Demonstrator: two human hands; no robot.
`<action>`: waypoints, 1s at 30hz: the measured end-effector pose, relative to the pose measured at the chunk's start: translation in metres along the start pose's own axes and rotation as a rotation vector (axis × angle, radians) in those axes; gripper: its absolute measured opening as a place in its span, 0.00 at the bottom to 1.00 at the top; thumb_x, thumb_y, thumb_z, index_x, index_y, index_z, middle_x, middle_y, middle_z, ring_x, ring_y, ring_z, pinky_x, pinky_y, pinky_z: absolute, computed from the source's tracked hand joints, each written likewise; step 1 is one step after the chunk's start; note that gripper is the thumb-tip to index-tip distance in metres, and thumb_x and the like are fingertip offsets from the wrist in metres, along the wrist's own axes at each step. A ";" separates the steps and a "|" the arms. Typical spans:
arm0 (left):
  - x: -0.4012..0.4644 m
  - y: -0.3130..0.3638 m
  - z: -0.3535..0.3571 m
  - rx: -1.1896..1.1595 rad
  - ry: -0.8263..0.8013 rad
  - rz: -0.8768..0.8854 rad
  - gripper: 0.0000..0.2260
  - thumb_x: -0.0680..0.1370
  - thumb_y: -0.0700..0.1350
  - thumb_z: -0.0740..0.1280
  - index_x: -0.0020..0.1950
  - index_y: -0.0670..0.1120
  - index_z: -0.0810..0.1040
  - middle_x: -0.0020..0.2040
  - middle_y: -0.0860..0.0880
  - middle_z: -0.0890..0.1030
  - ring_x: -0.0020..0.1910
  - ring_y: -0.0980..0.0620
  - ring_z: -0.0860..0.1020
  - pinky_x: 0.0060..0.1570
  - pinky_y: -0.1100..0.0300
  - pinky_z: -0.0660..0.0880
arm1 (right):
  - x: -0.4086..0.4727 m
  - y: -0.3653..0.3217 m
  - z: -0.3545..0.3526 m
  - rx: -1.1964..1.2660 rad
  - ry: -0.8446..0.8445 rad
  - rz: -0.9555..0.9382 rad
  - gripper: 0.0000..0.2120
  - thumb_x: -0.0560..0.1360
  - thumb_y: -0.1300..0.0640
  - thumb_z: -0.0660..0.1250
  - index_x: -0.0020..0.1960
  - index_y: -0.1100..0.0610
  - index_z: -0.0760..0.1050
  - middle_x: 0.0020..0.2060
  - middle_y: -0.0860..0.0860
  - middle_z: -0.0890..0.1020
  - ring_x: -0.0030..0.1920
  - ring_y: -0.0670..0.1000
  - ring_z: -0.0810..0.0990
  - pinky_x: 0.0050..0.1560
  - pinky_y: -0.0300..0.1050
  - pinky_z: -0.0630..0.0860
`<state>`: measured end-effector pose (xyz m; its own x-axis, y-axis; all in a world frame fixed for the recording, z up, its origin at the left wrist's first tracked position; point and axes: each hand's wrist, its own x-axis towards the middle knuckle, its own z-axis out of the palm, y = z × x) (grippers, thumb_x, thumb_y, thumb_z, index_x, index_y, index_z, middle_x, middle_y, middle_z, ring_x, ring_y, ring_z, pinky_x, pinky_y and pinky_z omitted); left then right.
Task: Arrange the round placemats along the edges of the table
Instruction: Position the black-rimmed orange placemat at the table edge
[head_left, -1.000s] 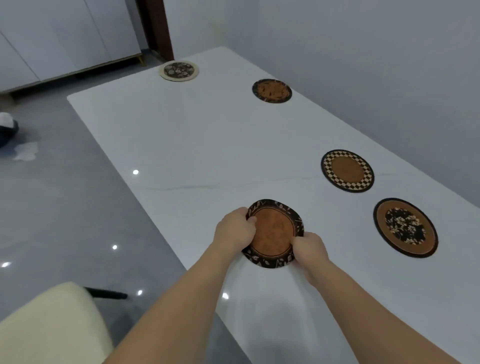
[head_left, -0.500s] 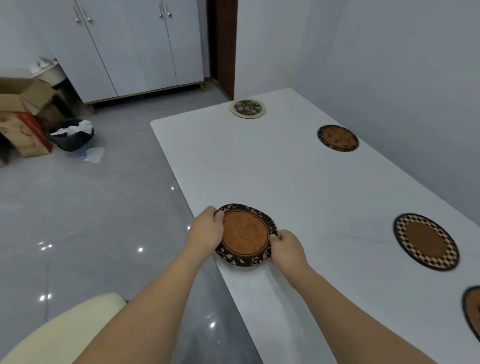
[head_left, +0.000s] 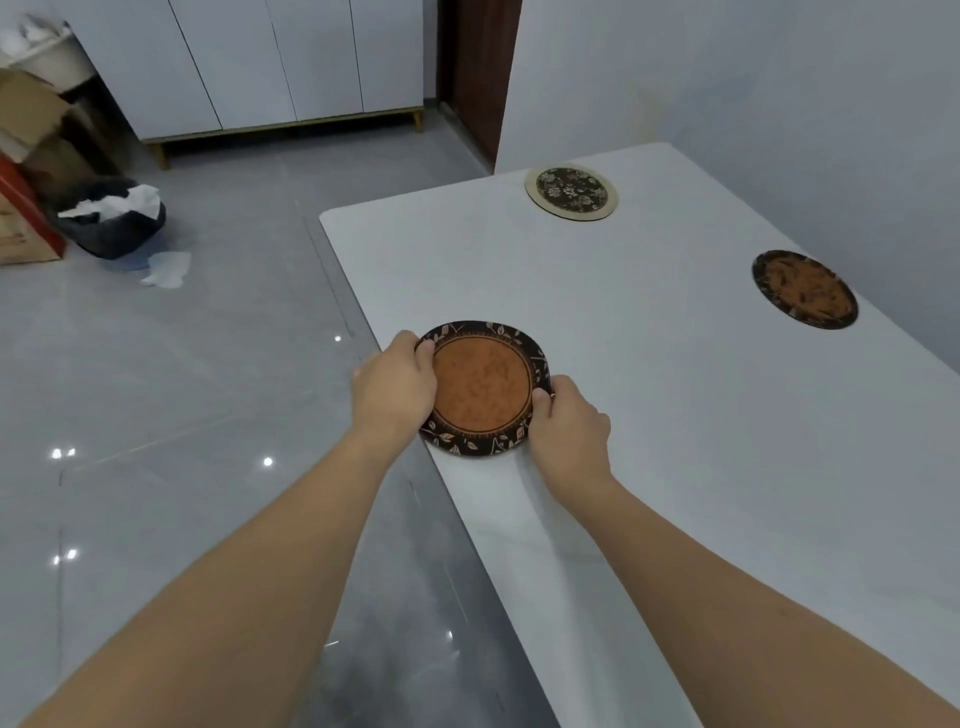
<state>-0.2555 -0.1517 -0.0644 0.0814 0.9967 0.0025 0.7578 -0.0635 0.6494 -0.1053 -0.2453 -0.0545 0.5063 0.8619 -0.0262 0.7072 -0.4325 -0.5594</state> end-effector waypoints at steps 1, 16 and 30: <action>0.007 -0.002 0.003 0.027 0.027 0.018 0.15 0.83 0.51 0.53 0.48 0.42 0.73 0.42 0.41 0.80 0.46 0.39 0.75 0.53 0.49 0.69 | 0.006 -0.002 0.006 -0.026 0.026 -0.011 0.12 0.81 0.55 0.51 0.55 0.58 0.71 0.38 0.54 0.81 0.42 0.59 0.78 0.51 0.49 0.61; 0.033 -0.020 0.020 0.032 0.132 0.186 0.08 0.79 0.44 0.58 0.46 0.45 0.75 0.35 0.49 0.76 0.39 0.46 0.71 0.46 0.52 0.65 | 0.019 0.005 0.039 0.001 0.148 0.025 0.28 0.73 0.49 0.46 0.72 0.51 0.64 0.29 0.52 0.76 0.41 0.57 0.74 0.51 0.36 0.56; 0.037 -0.020 0.020 0.136 0.144 0.219 0.06 0.78 0.44 0.59 0.47 0.45 0.74 0.34 0.48 0.74 0.38 0.45 0.71 0.42 0.53 0.63 | 0.019 0.001 0.041 -0.007 0.159 0.060 0.22 0.76 0.54 0.53 0.68 0.52 0.70 0.35 0.53 0.76 0.48 0.58 0.71 0.49 0.37 0.56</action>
<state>-0.2544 -0.1149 -0.0923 0.1673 0.9549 0.2451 0.8127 -0.2743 0.5140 -0.1149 -0.2185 -0.0893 0.6190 0.7820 0.0729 0.6768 -0.4839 -0.5548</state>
